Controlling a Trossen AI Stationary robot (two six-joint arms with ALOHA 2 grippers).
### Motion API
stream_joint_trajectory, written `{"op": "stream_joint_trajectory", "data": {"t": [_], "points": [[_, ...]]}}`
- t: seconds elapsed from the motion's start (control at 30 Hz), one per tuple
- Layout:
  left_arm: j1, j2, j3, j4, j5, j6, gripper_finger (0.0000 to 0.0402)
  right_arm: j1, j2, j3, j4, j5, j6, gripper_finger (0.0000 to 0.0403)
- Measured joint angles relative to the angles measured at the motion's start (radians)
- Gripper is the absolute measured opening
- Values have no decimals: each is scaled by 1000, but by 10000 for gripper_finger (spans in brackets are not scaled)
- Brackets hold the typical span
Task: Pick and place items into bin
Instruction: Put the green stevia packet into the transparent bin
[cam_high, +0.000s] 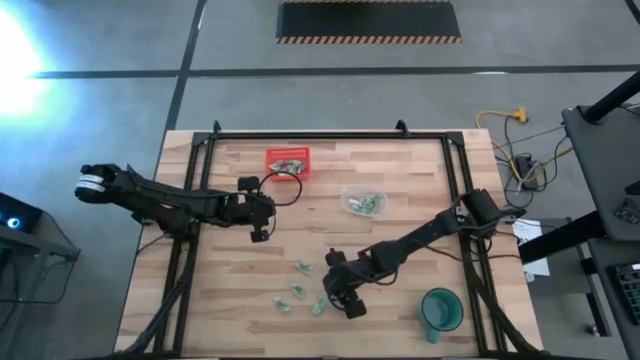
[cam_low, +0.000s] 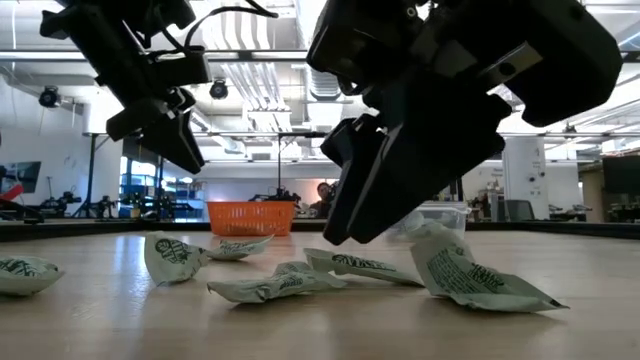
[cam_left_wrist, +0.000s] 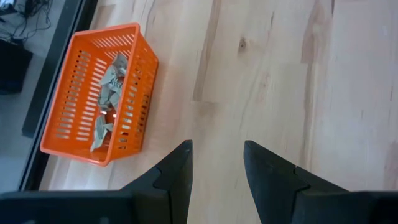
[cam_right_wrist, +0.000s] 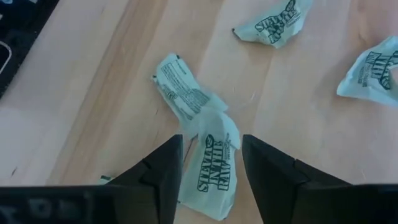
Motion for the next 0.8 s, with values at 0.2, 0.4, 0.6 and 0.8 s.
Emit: {"op": "stream_joint_trajectory", "data": {"t": [0.2, 0.4, 0.6, 0.8], "points": [[0, 0, 0, 1, 0, -8, 127, 2, 2, -13, 4, 4, 0, 145], [0, 0, 0, 9, 0, -10, 127, 1, 2, -29, 27, 6, 0, 134], [-1, 0, 0, 9, 0, -15, 127, 2, 2, -58, 95, 24, 3, 126], [-1, 0, 0, 8, 0, -30, 127, 2, 2, -64, 102, 26, 10, 125]]}}
